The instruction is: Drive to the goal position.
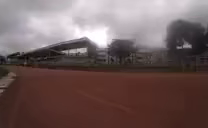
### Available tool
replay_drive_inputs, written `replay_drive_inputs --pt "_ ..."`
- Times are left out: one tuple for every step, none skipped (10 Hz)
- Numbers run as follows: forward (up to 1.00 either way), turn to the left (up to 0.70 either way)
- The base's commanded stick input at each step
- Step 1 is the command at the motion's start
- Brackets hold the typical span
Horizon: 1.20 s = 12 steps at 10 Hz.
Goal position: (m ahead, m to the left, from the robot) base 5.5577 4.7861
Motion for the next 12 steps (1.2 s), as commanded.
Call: replay_drive_inputs --pt "0.7 0.0" --pt "0.7 0.0" --pt "0.7 0.0" --pt "0.7 0.0" --pt "0.7 0.0" --pt "0.7 0.0" --pt "0.7 0.0" --pt "0.7 0.0" --pt "0.7 0.0" --pt "0.7 0.0" --pt "0.7 0.0" --pt "0.7 0.0"
